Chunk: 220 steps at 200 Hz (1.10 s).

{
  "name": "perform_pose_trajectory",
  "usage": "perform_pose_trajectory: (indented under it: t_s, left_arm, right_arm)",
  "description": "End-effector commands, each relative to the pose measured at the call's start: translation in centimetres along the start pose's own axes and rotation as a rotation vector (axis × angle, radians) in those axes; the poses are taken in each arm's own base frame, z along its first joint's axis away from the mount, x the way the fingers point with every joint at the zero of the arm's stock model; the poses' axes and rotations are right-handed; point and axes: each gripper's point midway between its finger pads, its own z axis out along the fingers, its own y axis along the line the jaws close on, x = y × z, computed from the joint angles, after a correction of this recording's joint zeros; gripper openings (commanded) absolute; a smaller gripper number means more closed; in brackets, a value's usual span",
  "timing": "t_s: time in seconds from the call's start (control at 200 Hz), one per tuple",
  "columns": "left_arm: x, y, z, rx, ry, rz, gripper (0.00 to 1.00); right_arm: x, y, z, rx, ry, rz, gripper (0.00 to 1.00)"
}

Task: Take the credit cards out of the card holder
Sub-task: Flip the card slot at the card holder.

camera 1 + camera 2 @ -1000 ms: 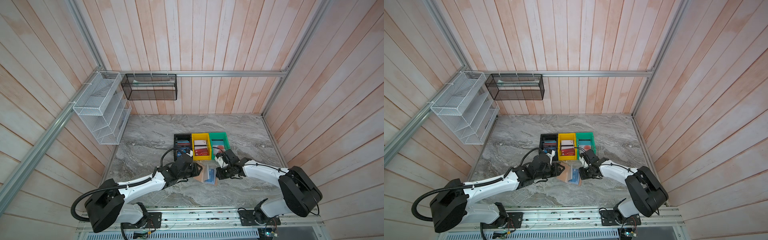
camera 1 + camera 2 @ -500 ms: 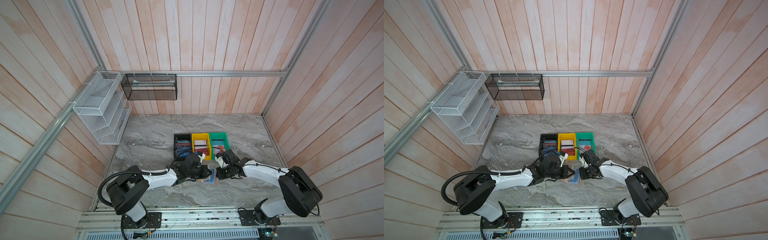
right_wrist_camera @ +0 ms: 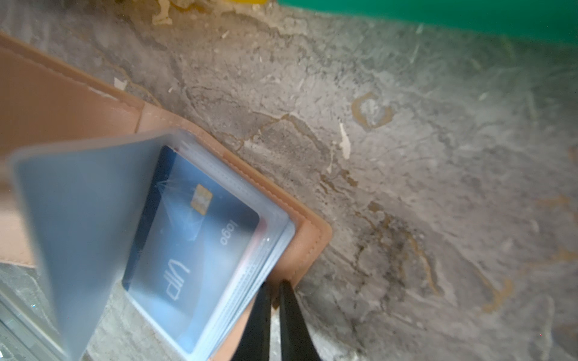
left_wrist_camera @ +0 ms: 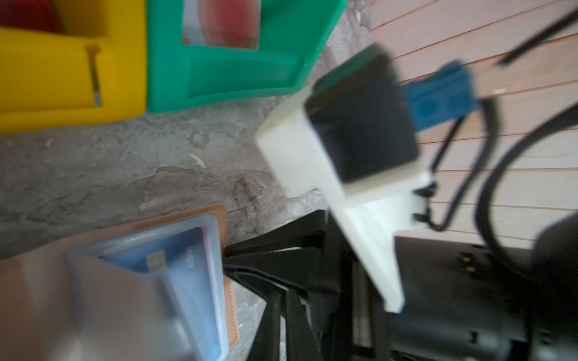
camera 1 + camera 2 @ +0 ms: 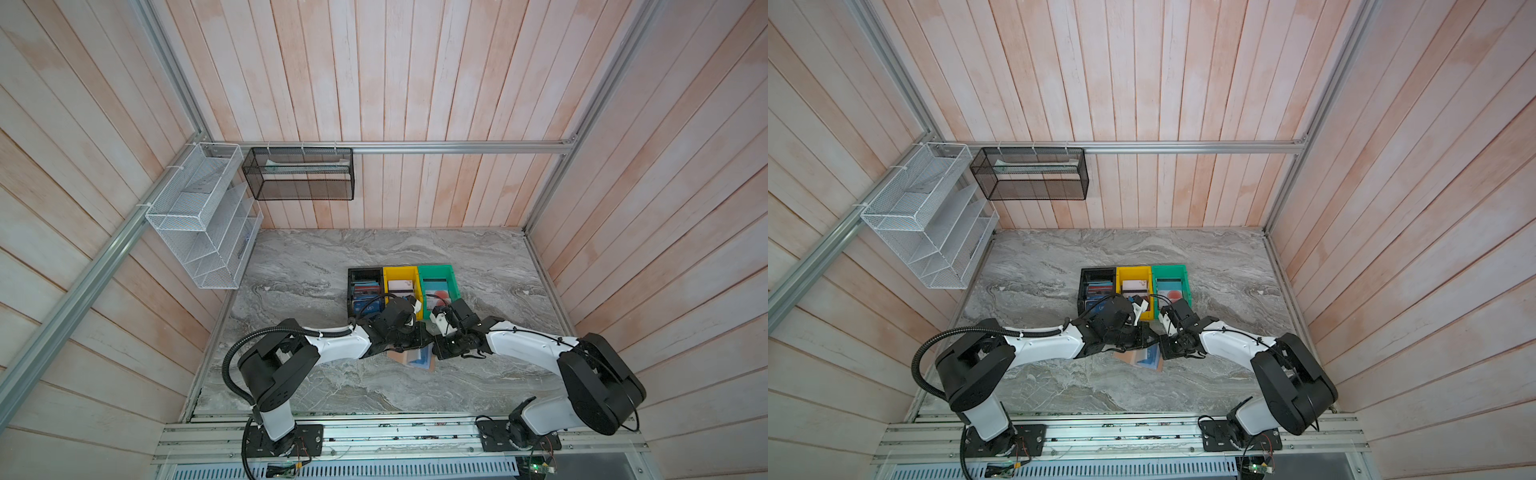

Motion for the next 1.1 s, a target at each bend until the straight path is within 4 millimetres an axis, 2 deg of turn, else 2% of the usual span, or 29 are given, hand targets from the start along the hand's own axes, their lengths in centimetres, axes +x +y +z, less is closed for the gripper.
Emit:
perform_pose_trajectory:
  t_s: [0.0, 0.105, 0.53, 0.815, 0.985, 1.095]
  left_arm:
    - [1.2, 2.8, 0.4, -0.092, 0.036, -0.036, 0.1]
    - [1.6, 3.9, 0.0, -0.137, 0.032, -0.045, 0.1]
    - [0.9, 8.6, -3.9, -0.372, -0.028, -0.055, 0.11]
    - [1.1, 9.0, -3.2, -0.356, -0.02, -0.067, 0.12]
    - [0.8, 8.5, -3.2, -0.327, -0.042, -0.061, 0.23]
    - [0.6, 7.9, -3.4, -0.286, -0.06, -0.052, 0.24]
  right_arm:
    - [2.1, -0.9, 1.0, 0.019, 0.062, 0.017, 0.12]
    - [2.1, -1.0, 1.1, 0.018, 0.064, 0.019, 0.12]
    - [2.4, -1.0, 1.3, 0.014, 0.066, 0.022, 0.12]
    - [2.4, -1.0, 1.4, 0.013, 0.07, 0.022, 0.12]
    - [2.4, -1.0, 1.4, 0.014, 0.072, 0.024, 0.12]
    - [2.3, -1.0, 1.4, 0.013, 0.071, 0.024, 0.12]
